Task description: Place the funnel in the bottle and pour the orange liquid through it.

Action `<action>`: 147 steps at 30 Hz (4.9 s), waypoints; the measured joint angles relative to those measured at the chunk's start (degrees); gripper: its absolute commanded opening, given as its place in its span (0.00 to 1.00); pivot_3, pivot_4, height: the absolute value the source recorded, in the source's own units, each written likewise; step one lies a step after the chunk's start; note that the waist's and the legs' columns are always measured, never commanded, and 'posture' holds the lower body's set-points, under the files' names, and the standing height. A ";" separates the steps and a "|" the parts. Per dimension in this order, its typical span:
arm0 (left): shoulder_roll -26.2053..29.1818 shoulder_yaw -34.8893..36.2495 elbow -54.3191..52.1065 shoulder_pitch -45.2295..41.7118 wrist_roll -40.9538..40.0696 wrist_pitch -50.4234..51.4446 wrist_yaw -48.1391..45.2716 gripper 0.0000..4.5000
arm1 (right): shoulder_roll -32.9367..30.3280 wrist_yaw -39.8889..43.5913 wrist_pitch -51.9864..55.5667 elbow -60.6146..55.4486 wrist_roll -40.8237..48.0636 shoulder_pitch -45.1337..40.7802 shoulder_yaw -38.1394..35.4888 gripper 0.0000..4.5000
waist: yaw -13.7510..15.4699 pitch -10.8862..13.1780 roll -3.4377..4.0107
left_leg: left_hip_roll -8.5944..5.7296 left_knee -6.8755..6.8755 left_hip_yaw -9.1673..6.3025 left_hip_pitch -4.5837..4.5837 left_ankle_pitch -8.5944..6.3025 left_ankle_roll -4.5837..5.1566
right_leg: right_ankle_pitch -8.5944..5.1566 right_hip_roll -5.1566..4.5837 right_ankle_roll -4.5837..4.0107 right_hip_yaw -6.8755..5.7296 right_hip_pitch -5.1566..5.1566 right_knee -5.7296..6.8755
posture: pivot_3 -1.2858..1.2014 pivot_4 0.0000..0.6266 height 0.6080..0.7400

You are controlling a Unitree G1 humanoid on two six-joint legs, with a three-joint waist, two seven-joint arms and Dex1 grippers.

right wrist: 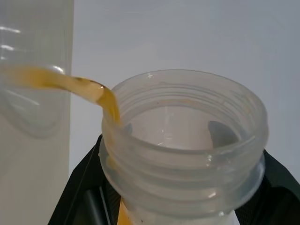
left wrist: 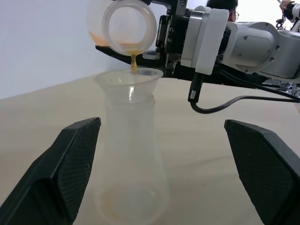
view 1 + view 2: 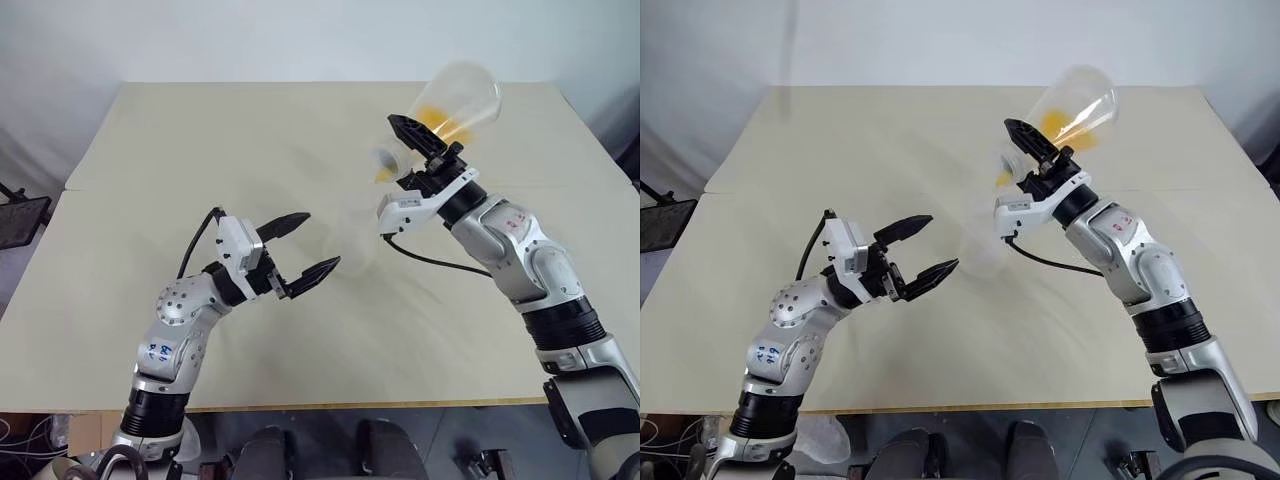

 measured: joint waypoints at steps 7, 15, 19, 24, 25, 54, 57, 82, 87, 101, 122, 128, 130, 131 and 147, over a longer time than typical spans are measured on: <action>-0.15 -0.03 0.00 0.00 0.06 -0.41 0.18 1.00 | 0.00 -0.90 -1.21 0.46 -1.07 -0.60 0.16 0.55 | 0.00 0.00 0.00 | 0.00 0.00 -0.01 0.00 0.00 0.00 | 0.00 -0.01 0.00 0.00 0.00 0.00 | 0.52 0.24 1.00; -0.29 -0.13 0.00 0.01 0.13 -1.03 0.56 1.00 | 0.01 -2.80 -1.78 1.44 -4.14 -0.64 1.79 0.55 | -0.05 0.00 0.00 | 0.00 -0.01 -0.01 0.00 0.00 0.00 | 0.00 -0.01 0.00 0.00 0.00 0.00 | 0.52 0.24 1.00; -0.45 -0.19 0.00 0.03 0.16 -1.41 0.61 1.00 | 0.06 -2.86 -2.50 2.14 -4.12 -0.86 2.16 0.55 | 0.00 0.00 0.00 | 0.00 -0.01 -0.01 0.00 0.00 0.00 | 0.00 -0.02 0.00 0.00 0.00 0.00 | 0.52 0.24 1.00; -0.55 -0.30 0.00 0.03 0.29 -1.51 0.88 1.00 | 0.06 -3.23 -2.58 2.15 -4.12 -1.07 2.16 0.55 | -0.01 0.00 0.00 | 0.01 -0.01 -0.01 0.00 0.00 0.00 | 0.00 -0.02 0.00 -0.01 0.00 0.00 | 0.52 0.24 1.00; -0.55 -0.30 0.00 0.03 0.33 -1.51 0.99 1.00 | 0.06 -3.26 -2.58 2.15 -4.12 -1.07 2.16 0.55 | -0.01 0.00 0.00 | 0.01 -0.01 -0.01 0.00 0.00 0.00 | 0.00 -0.02 0.00 -0.01 0.00 0.00 | 0.52 0.24 1.00; -0.82 -0.36 1.72 0.00 0.55 -3.41 2.16 1.00 | 0.06 -5.52 -2.68 2.15 -5.48 -1.07 2.17 0.55 | -0.02 0.00 0.00 | 0.01 -0.01 -0.01 0.00 0.00 0.00 | 0.00 -0.02 0.00 -0.01 0.00 0.00 | 0.52 0.24 1.00; -0.80 -0.35 1.71 0.01 0.54 -3.41 2.18 1.00 | 0.06 -5.74 -2.75 2.16 -5.66 -1.09 2.16 0.55 | -0.02 0.00 0.00 | 0.01 -0.01 -0.01 0.00 0.00 0.00 | 0.00 -0.02 0.00 -0.01 0.00 0.00 | 0.52 0.24 1.00; -0.63 -0.17 1.29 0.63 0.45 -3.39 2.40 1.00 | 0.04 -7.76 -3.84 2.54 -7.53 -1.97 2.17 0.55 | -0.03 0.00 0.00 | 0.02 -0.01 -0.01 0.00 0.00 0.00 | 0.00 -0.02 0.00 -0.01 0.00 0.00 | 0.52 0.24 1.00; -0.63 -0.17 0.82 0.85 0.45 -3.38 2.47 1.00 | 0.02 -8.03 -4.01 2.54 -7.96 -1.96 2.17 0.55 | -0.02 0.00 0.00 | 0.02 -0.01 -0.01 0.00 0.00 0.00 | 0.00 -0.02 0.00 -0.01 0.00 0.00 | 0.52 0.24 1.00; -0.63 -0.17 0.00 0.86 0.45 -3.37 2.56 1.00 | 0.02 -8.28 -4.11 2.54 -8.14 -1.96 2.16 0.55 | -0.03 0.00 0.00 | 0.02 -0.01 -0.01 0.00 0.00 0.00 | 0.00 -0.02 0.00 -0.01 0.00 0.00 | 0.52 0.24 1.00; -1.00 -0.38 0.00 1.03 0.46 -3.37 3.05 1.00 | 0.02 -8.29 -4.06 2.54 -8.11 -1.94 2.17 0.55 | -0.03 0.00 0.00 | 0.03 -0.01 -0.01 0.00 0.00 0.00 | 0.00 -0.02 0.00 -0.01 0.00 0.00 | 0.52 0.24 1.00; -1.01 -0.45 0.00 1.19 0.46 -3.37 3.06 1.00 | 0.02 -8.29 -4.08 2.54 -8.09 -1.94 2.17 0.55 | -0.02 0.00 0.00 | 0.03 -0.01 -0.01 0.00 0.00 0.00 | 0.00 -0.02 0.00 -0.01 0.00 0.00 | 0.52 0.24 1.00; -1.01 -0.45 0.01 1.19 0.46 -3.37 3.07 1.00 | 0.02 -8.29 -4.08 2.54 -8.08 -1.94 2.17 0.55 | -0.02 0.00 0.00 | 0.03 -0.01 -0.01 0.00 0.00 0.00 | 0.00 -0.02 0.00 -0.01 0.00 0.00 | 0.52 0.24 1.00; -1.01 -0.45 0.01 1.19 0.46 -3.37 3.07 1.00 | 0.02 -8.29 -4.08 2.54 -8.08 -1.94 2.17 0.55 | -0.03 0.00 0.00 | 0.03 -0.01 -0.01 0.00 0.00 0.00 | 0.00 -0.02 0.00 0.00 0.00 0.00 | 0.52 0.24 1.00; -1.16 -0.47 0.02 1.08 0.48 -3.39 3.30 1.00 | 0.02 -10.08 -3.96 2.54 -8.84 -1.93 2.17 0.55 | -0.02 0.00 0.00 | 0.03 -0.01 -0.01 0.00 0.00 0.00 | 0.00 -0.02 0.00 -0.01 0.00 0.00 | 0.52 0.24 1.00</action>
